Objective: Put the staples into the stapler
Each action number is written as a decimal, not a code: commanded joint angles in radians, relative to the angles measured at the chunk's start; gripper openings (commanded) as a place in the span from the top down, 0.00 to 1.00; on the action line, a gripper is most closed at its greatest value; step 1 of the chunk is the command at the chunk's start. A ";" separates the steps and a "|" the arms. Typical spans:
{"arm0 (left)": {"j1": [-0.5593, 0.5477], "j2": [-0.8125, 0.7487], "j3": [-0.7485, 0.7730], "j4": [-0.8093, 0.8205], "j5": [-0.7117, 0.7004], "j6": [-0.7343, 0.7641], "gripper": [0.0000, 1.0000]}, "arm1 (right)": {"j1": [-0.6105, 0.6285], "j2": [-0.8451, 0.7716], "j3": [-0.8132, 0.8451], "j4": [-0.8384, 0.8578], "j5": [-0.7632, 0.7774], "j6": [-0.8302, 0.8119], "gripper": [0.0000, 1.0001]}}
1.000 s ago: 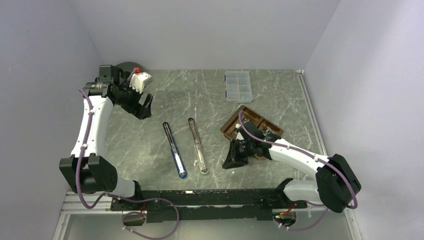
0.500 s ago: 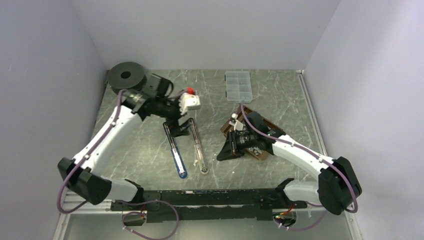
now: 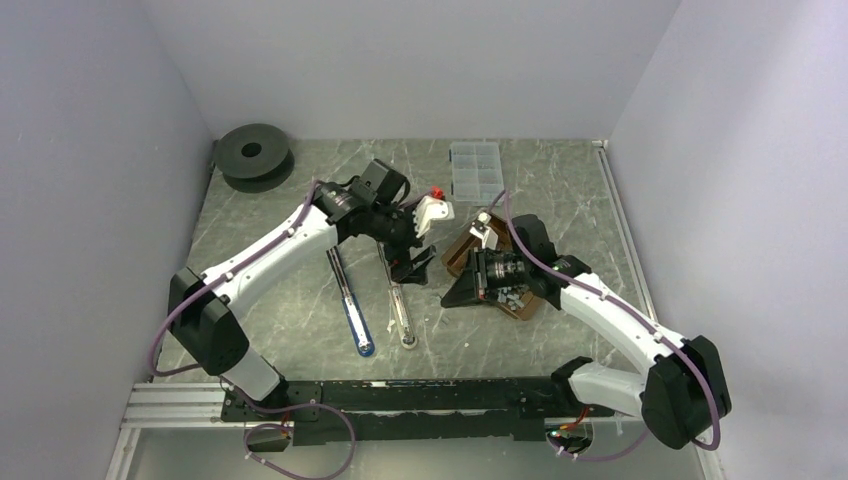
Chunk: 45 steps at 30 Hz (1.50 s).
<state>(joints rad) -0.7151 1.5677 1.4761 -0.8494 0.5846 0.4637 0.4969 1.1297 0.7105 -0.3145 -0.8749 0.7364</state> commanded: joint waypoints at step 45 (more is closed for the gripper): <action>-0.099 0.041 0.052 0.058 -0.041 -0.074 0.01 | -0.066 -0.146 -0.050 -0.026 -0.096 -0.061 1.00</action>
<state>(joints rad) -0.8097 1.6394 1.4876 -0.7670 0.4999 0.3649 0.4377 1.0019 0.6586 -0.3225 -0.9527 0.7090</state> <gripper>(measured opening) 0.993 0.174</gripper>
